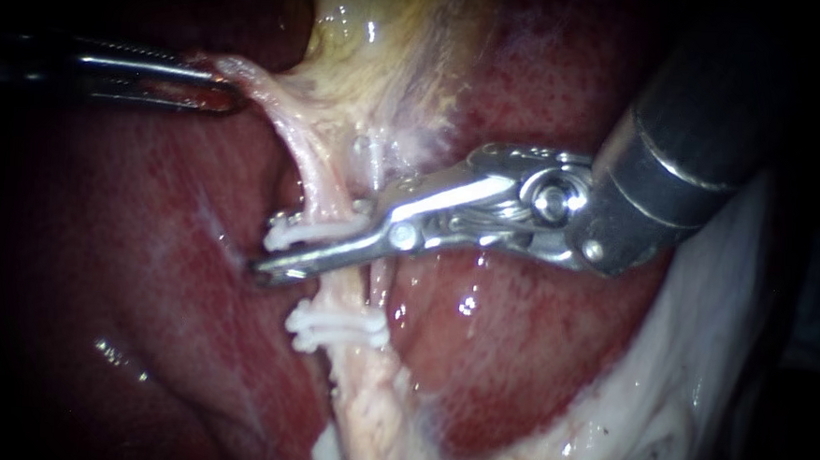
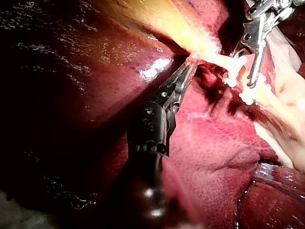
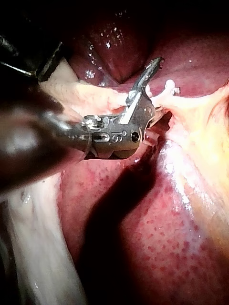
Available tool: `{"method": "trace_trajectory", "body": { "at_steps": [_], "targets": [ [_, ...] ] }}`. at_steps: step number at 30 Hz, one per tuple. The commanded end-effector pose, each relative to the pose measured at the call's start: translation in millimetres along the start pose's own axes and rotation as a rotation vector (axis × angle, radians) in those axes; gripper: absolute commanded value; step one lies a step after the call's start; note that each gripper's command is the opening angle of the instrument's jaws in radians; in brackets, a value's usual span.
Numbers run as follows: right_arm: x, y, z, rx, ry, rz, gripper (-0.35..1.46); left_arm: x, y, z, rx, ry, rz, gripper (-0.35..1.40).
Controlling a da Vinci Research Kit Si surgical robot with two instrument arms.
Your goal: Going back third clip left tube
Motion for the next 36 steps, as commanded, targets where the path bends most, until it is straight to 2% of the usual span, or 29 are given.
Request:
{"method": "trace_trajectory", "body": {
  "at_steps": [1, 4, 6, 11, 16, 19, 22, 23, 26, 31, 33, 36],
  "targets": [
    [-0.4, 0.1, -0.1, -0.048, 0.023, -0.028, 0.49, 0.0, 0.0, 0.0, -0.001, 0.000, 0.001, -0.35],
    [-1.5, 0.5, 0.3, -0.127, 0.053, -0.078, 0.49, 0.0, -0.1, -0.1, -0.001, 0.000, 0.001, -0.35],
    [-2.3, 0.9, 0.5, -0.152, 0.060, -0.082, 0.49, -0.1, -0.1, -0.1, -0.001, 0.000, 0.001, -0.35],
    [-4.0, 2.1, 0.4, -0.170, 0.060, -0.103, 0.49, -0.1, -0.2, -0.1, -0.005, -0.001, 0.002, -0.35],
    [-4.4, 2.5, -0.7, -0.167, 0.055, -0.126, 0.49, -0.2, -0.3, -0.3, -0.006, -0.001, 0.002, -0.35],
    [-4.8, 2.0, -1.5, -0.154, 0.044, -0.181, 0.49, -0.2, -0.3, -0.3, -0.006, -0.001, 0.002, -0.35],
    [-5.4, 0.9, -3.0, -0.143, 0.029, -0.277, 0.49, -0.3, -0.3, -0.5, -0.005, -0.001, 0.003, -0.35],
    [-5.7, 0.5, -3.7, -0.151, 0.026, -0.336, 0.49, -0.3, -0.3, -0.6, -0.006, -0.001, 0.003, -0.35],
    [-6.1, -0.4, -5.6, -0.174, 0.021, -0.442, 0.49, -0.3, -0.3, -0.7, -0.003, -0.001, 0.003, -0.35],
    [-6.2, -1.6, -9.0, -0.219, 0.014, -0.587, 0.49, -0.4, -0.4, -0.7, -0.004, -0.001, 0.003, -0.35],
    [-6.1, -2.3, -10.6, -0.238, -0.010, -0.623, 0.49, -0.4, -0.4, -0.7, -0.004, -0.001, 0.004, -0.35],
    [-6.0, -3.3, -12.9, -0.258, -0.094, -0.662, 0.49, -0.4, -0.4, -0.7, -0.004, -0.001, 0.004, -0.35]
  ]
}}
